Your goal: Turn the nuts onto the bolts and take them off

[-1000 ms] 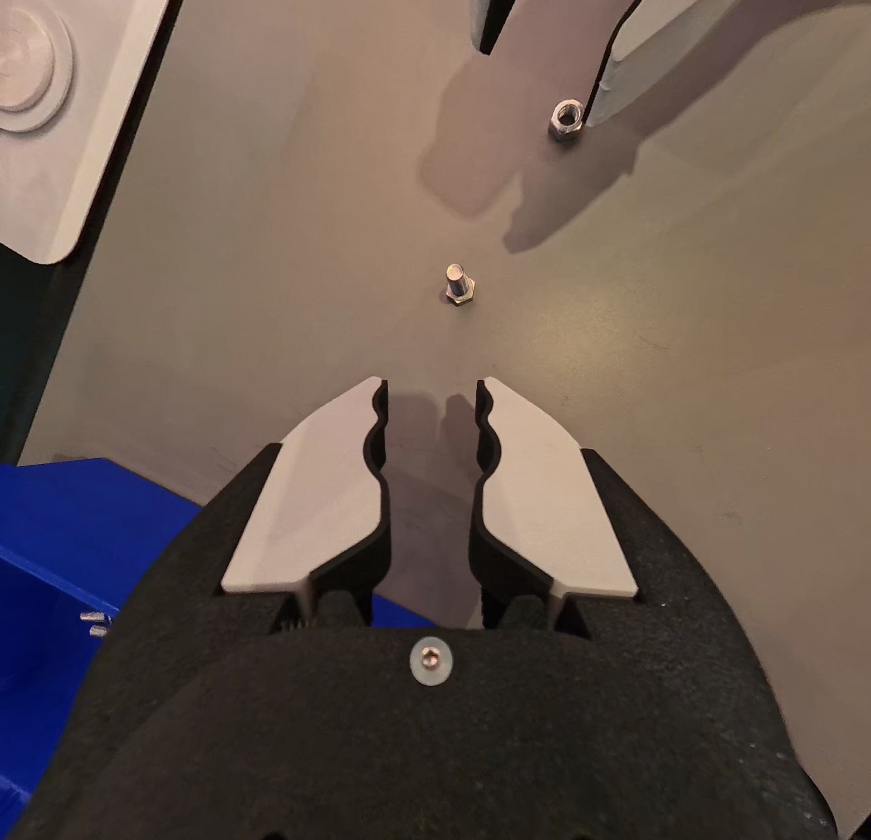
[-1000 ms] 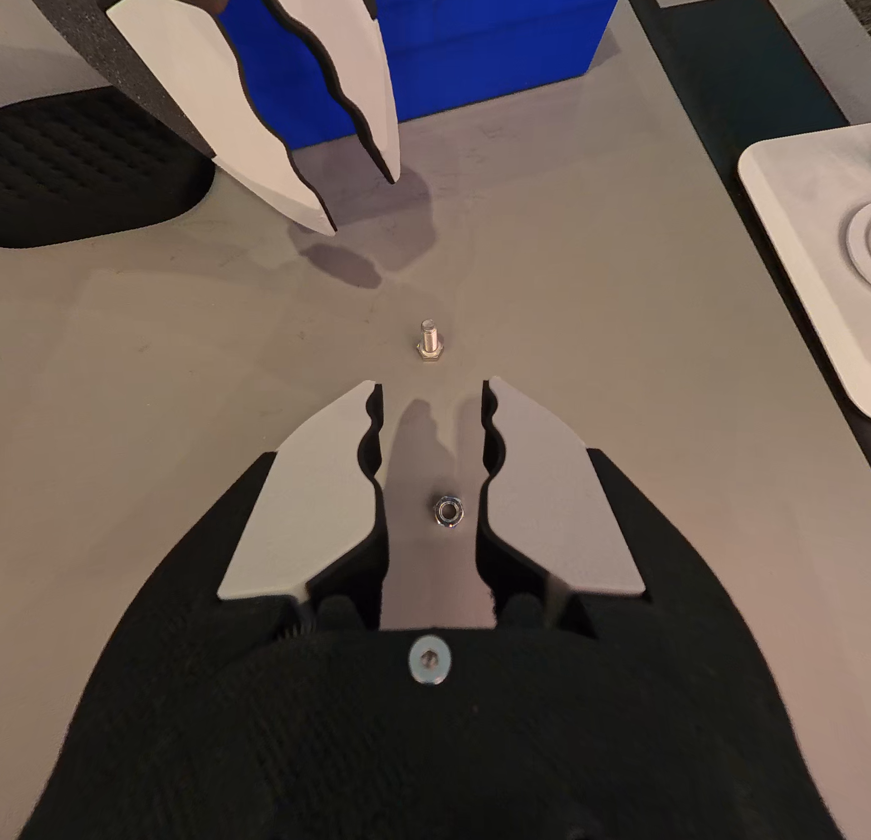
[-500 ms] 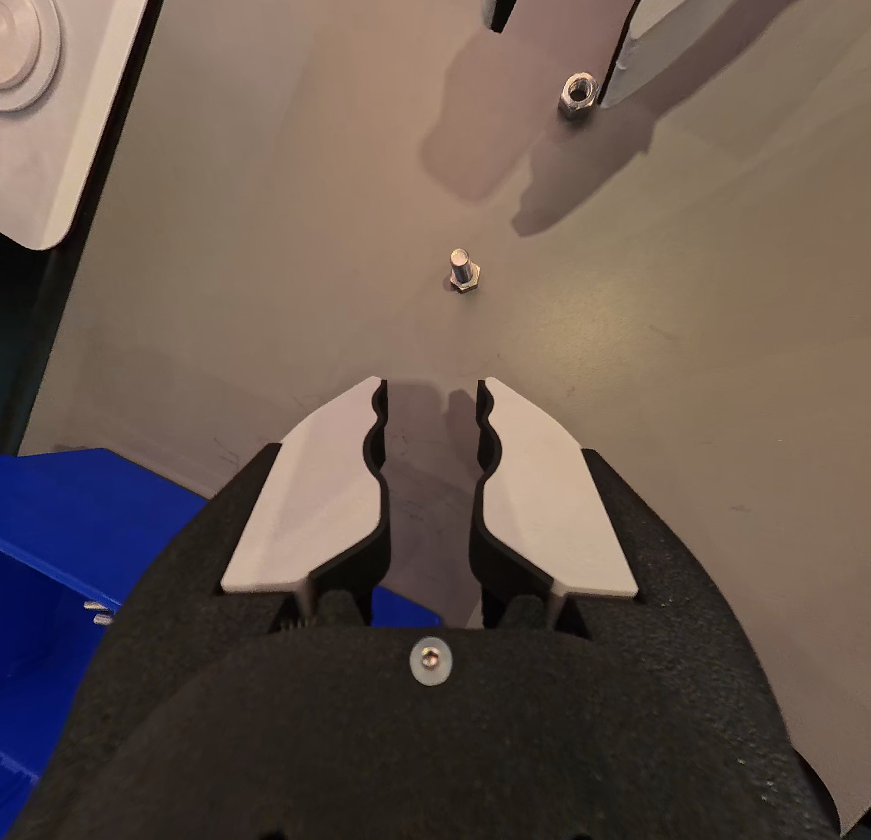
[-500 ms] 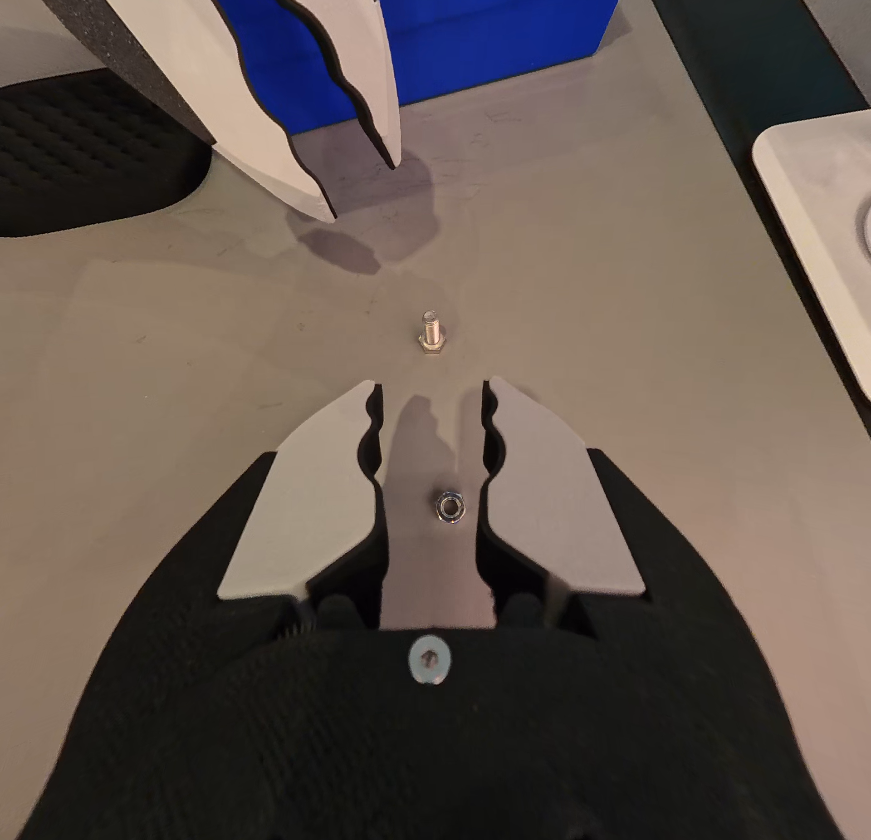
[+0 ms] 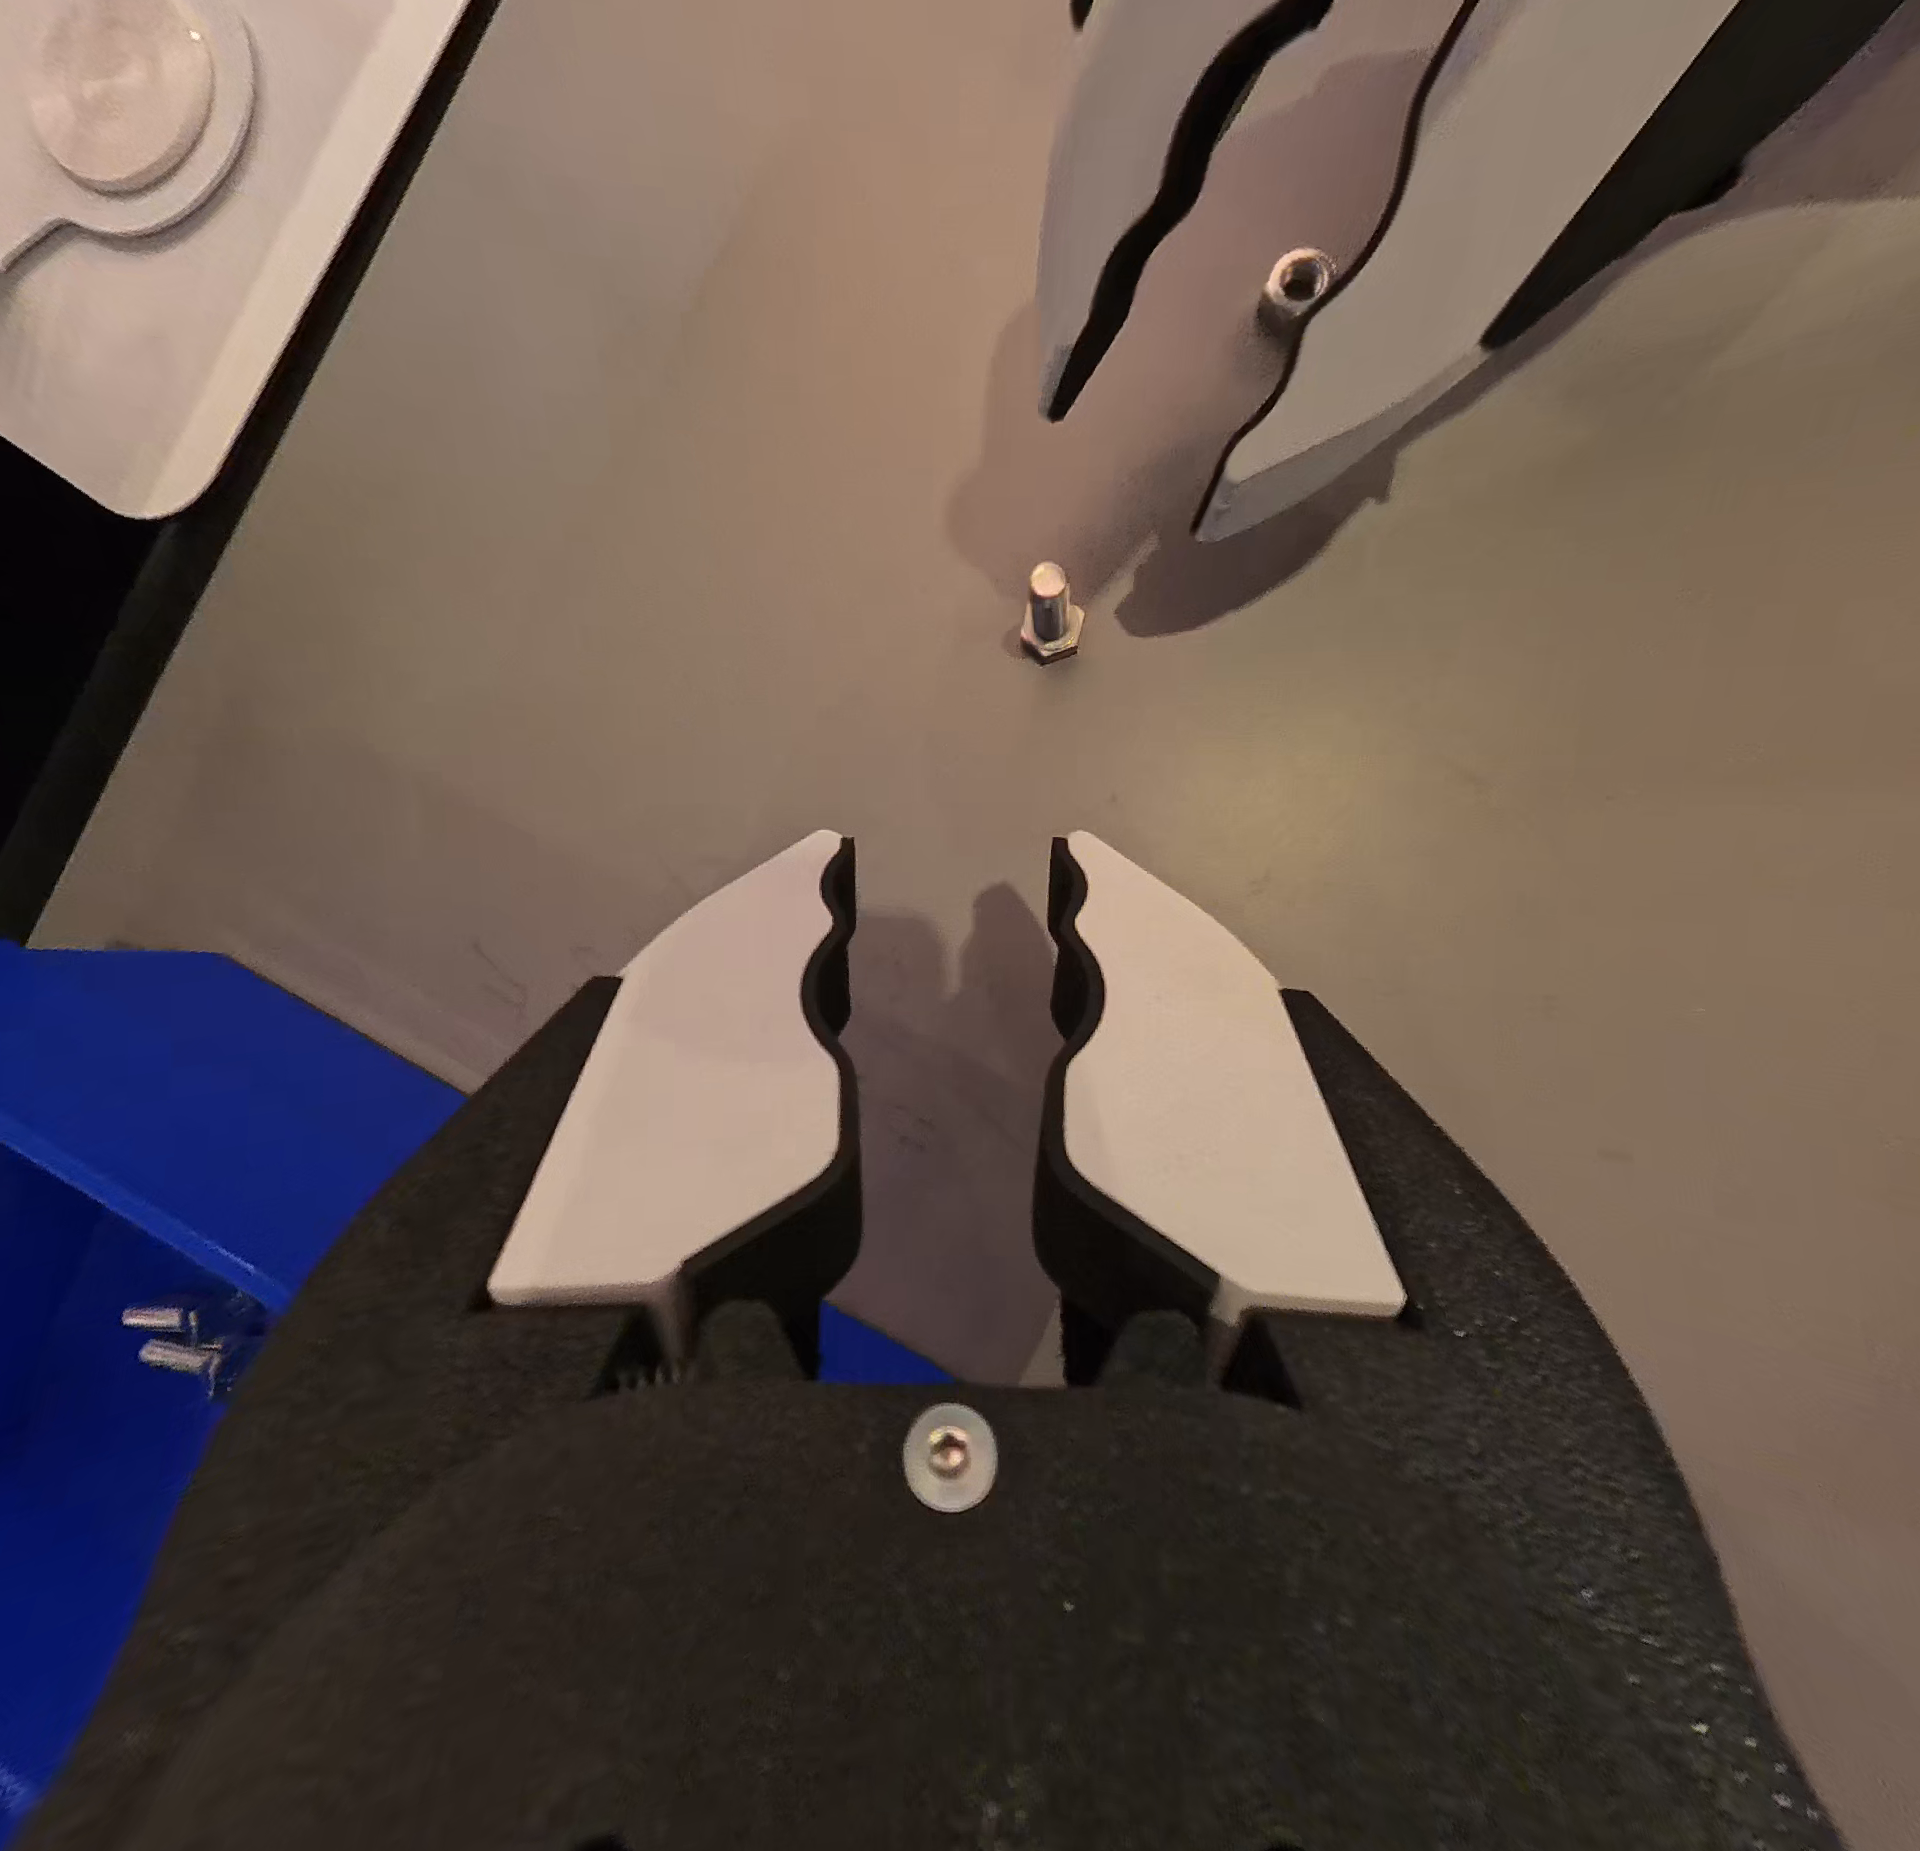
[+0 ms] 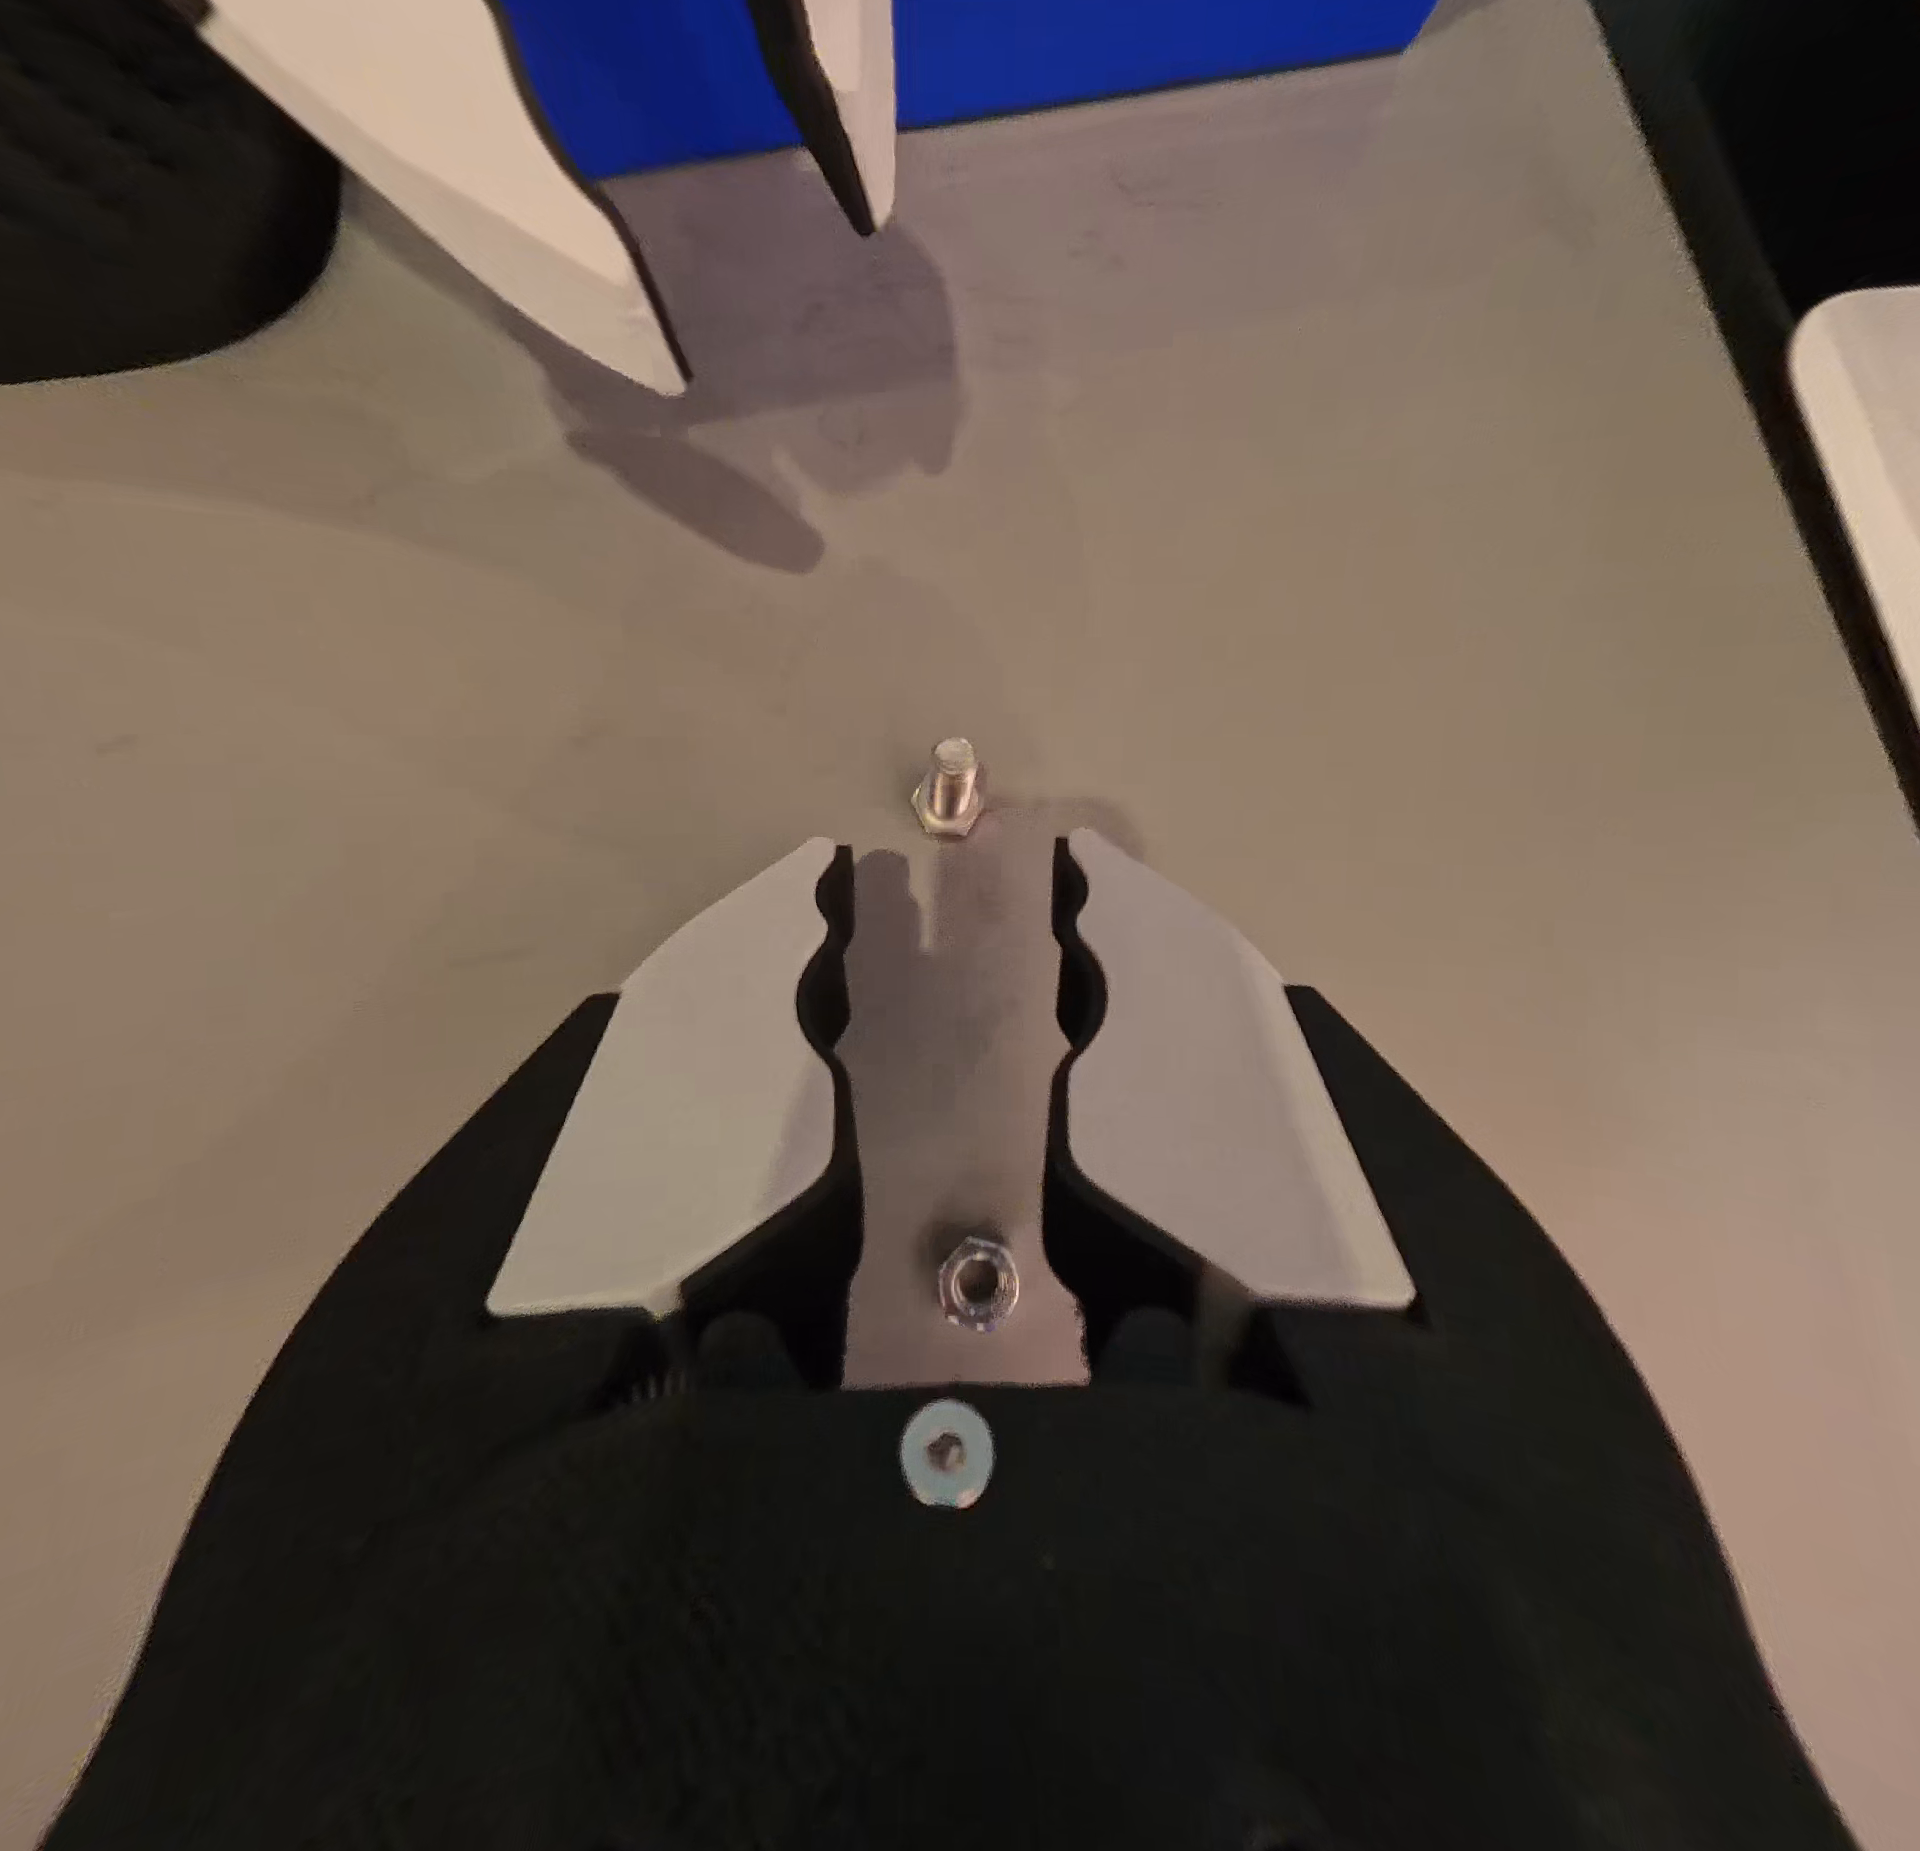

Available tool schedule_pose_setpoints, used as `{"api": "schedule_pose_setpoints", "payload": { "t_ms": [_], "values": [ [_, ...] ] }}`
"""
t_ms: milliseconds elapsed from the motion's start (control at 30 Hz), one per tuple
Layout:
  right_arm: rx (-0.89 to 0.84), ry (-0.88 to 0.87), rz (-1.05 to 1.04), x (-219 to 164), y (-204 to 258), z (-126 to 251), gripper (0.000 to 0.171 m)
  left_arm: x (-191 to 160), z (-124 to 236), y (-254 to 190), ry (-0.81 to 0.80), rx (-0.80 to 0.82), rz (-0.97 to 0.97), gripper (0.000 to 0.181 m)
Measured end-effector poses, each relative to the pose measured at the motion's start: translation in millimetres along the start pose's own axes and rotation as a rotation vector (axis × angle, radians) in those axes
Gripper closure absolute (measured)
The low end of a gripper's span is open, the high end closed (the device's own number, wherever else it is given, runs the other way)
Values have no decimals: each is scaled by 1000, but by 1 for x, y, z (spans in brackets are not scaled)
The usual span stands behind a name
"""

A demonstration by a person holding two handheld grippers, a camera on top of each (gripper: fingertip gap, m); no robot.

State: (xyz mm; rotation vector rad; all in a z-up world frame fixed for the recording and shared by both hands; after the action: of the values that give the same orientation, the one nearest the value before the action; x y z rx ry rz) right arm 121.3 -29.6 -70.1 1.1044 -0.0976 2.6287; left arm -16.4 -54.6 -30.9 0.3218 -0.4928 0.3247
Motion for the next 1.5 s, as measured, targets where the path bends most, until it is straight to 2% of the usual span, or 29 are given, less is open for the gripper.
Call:
{"api": "schedule_pose_setpoints", "payload": {
  "t_ms": [300, 367, 433, 600, 700, 800, 933, 1000, 1100, 1167, 1367, 1500],
  "values": [
    [97, 53, -43, 6, -8, -31, 140, -3, 5, -7, -59, 7, 23, 147],
    [110, 61, -35, 5, -7, -35, 143, -4, 5, -9, -70, 7, 22, 147],
    [122, 88, -22, 4, -6, -39, 160, -4, 3, -10, -70, 0, 20, 147],
    [125, 87, -54, 3, -7, -35, 160, -2, -2, -11, -73, -9, 18, 146],
    [144, 26, -196, 4, -16, -15, 161, 2, 4, -15, -79, 27, 2, 145],
    [262, -141, -398, 12, -25, 23, 161, 11, 17, -19, -145, 72, -7, 146],
    [536, -467, -685, 29, -36, 82, 161, 36, 39, -24, -377, -78, 138, 147],
    [524, -522, -632, 35, -33, 101, 161, 46, 47, -19, -440, -64, 135, 147],
    [409, -501, -501, 42, -18, 113, 161, 63, 48, -21, -524, -44, 82, 138],
    [422, -484, -459, 49, -6, 118, 161, 74, 47, -27, -570, -57, 53, 135],
    [296, -385, -338, 55, 13, 118, 161, 94, 34, -34, -588, -86, 15, 131],
    [274, -361, -270, 58, 21, 117, 161, 101, 32, -37, -613, -116, 2, 135]
  ]
}}
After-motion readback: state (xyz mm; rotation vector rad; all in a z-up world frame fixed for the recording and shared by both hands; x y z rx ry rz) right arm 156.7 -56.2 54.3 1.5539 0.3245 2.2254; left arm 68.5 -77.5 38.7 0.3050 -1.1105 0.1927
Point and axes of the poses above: each gripper's, where its closed fingertips meet, z back along the fingers, x out of its top, y = z × x across the jaws, the point moved 6 cm from there along z, back along the fingers, and after that the axes turned 8 degrees about -z, right-handed, at the moved point
